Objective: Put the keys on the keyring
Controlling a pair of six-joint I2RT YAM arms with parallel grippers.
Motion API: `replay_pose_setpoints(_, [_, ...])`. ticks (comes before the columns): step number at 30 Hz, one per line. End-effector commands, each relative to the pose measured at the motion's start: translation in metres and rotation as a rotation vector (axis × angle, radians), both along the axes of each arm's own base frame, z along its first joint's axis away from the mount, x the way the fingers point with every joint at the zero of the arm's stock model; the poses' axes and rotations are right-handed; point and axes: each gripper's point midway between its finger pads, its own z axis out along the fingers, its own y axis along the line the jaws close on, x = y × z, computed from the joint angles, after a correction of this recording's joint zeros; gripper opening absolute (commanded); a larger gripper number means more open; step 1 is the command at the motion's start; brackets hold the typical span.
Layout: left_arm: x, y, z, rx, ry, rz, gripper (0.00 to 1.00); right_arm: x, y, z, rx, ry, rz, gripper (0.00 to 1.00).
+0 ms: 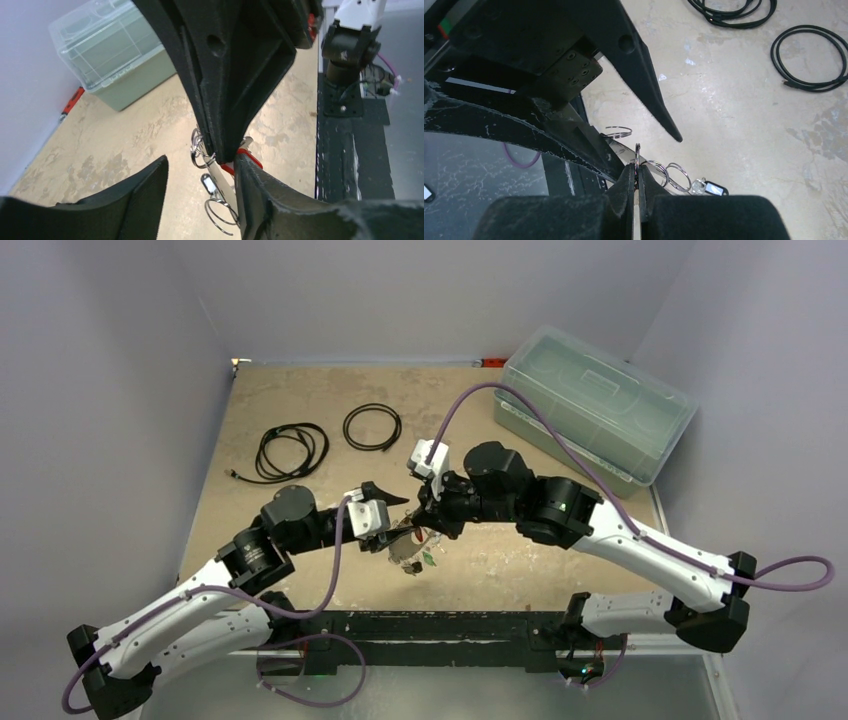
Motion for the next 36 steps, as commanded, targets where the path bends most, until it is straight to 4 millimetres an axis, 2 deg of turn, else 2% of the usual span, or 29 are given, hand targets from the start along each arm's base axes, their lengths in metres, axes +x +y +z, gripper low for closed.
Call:
replay_pose_setpoints(1, [-0.002,0.005,0.012,0.057,-0.077,-0.022,0.44,-0.008,0.002,0.023,0.038,-0.01,0.049,0.0])
replay_pose_setpoints(4, [0.0,0.005,0.007,0.083,-0.078,-0.021,0.34,-0.012,0.004,0.025,0.041,0.001,0.072,0.0])
replay_pose_setpoints(6, [0.001,0.005,0.007,0.088,-0.092,-0.022,0.34,-0.013,0.005,0.023,0.028,0.011,0.076,0.0])
replay_pose_setpoints(8, [0.002,0.006,0.008,0.096,-0.111,-0.019,0.37,-0.013,0.005,0.02,0.01,0.022,0.078,0.0])
replay_pose_setpoints(12, [0.001,0.007,0.009,0.106,-0.152,-0.035,0.52,-0.02,0.006,0.015,-0.025,0.024,0.141,0.0])
replay_pose_setpoints(15, [-0.002,0.002,0.008,0.102,-0.156,-0.064,0.54,-0.021,0.009,0.012,-0.035,0.032,0.152,0.0])
replay_pose_setpoints(19, [-0.007,-0.001,0.014,0.074,-0.173,-0.096,0.47,-0.023,0.012,0.003,-0.059,0.048,0.17,0.0])
replay_pose_setpoints(23, [-0.011,-0.002,0.013,0.07,-0.178,-0.123,0.25,-0.023,0.015,0.003,-0.061,0.049,0.178,0.0])
replay_pose_setpoints(25, [-0.013,-0.004,0.01,0.073,-0.173,-0.138,0.19,-0.025,0.016,0.002,-0.064,0.059,0.189,0.0])
replay_pose_setpoints(27, [-0.014,-0.005,0.008,0.072,-0.165,-0.146,0.0,-0.026,0.018,0.002,-0.068,0.069,0.202,0.0])
replay_pose_setpoints(30, [-0.016,-0.006,0.007,0.055,-0.153,-0.15,0.0,-0.024,0.021,0.003,-0.067,0.065,0.198,0.0])
replay_pose_setpoints(32, [-0.015,-0.006,0.013,0.011,-0.14,-0.134,0.0,-0.023,0.021,0.008,-0.05,0.048,0.194,0.09])
replay_pose_setpoints(35, [-0.016,-0.004,0.025,-0.066,-0.1,-0.109,0.0,-0.03,0.022,0.021,0.029,0.031,0.223,0.38])
replay_pose_setpoints(36, [-0.017,-0.003,0.033,-0.106,-0.101,-0.105,0.0,-0.031,0.021,0.026,0.059,0.026,0.218,0.44])
